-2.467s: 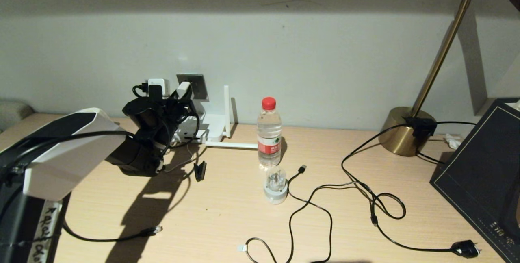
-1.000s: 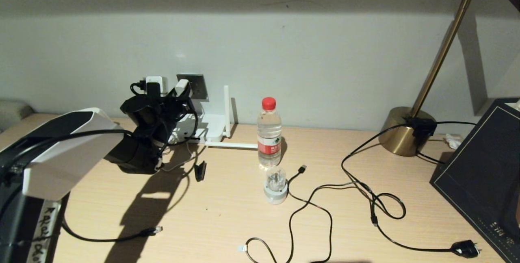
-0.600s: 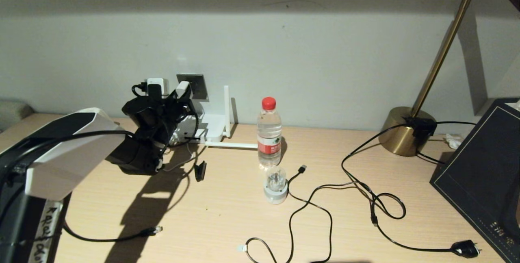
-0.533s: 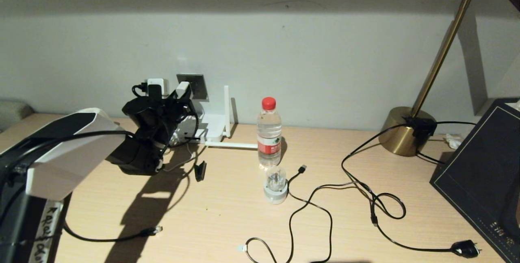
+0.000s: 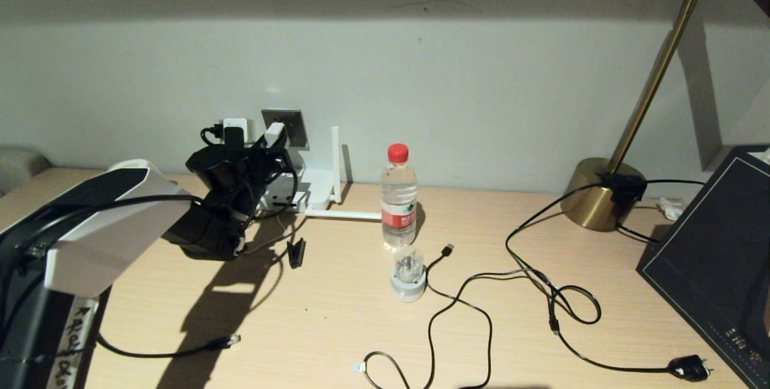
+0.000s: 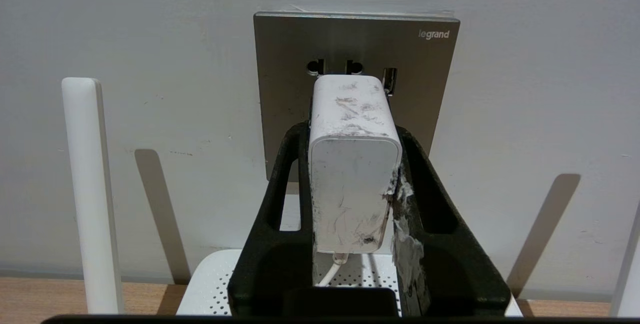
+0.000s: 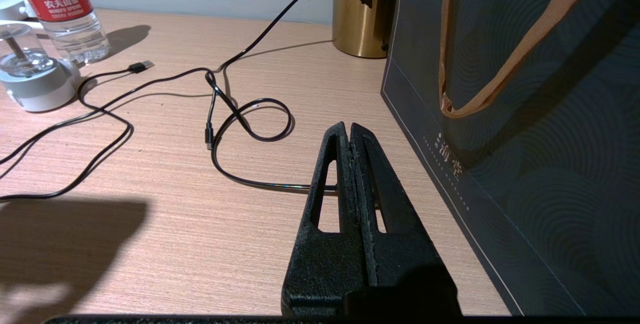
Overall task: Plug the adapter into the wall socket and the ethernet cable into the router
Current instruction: Plug plug into socket
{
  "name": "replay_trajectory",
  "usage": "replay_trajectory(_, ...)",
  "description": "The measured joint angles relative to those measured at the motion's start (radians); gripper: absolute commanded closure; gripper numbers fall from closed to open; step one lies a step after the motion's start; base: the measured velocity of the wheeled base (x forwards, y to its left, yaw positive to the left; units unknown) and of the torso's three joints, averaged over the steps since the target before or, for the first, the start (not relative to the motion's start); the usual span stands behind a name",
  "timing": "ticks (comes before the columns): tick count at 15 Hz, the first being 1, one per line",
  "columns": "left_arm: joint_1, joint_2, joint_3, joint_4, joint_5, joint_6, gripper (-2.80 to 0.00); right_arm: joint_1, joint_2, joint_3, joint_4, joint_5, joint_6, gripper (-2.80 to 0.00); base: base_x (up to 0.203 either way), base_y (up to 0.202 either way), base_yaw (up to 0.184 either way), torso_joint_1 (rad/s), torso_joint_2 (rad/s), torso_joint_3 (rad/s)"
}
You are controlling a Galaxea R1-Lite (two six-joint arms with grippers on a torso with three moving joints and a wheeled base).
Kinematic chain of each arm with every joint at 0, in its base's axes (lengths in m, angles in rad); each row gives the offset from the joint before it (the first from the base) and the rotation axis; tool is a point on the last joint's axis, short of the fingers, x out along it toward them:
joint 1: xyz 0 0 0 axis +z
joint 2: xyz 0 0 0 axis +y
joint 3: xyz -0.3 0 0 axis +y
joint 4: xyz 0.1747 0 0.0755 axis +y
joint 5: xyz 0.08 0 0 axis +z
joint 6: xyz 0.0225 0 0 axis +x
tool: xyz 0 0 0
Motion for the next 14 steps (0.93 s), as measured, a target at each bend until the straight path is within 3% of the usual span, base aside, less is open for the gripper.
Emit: replay_trajectory(14,0.003,0.002,-0.018,0.002,0.0,-0.001,0.0,0.0,0.0,0.0,0.0,0.0,0.0,0.0,0.0,0.0,0.0,0.0,0.0,0.0)
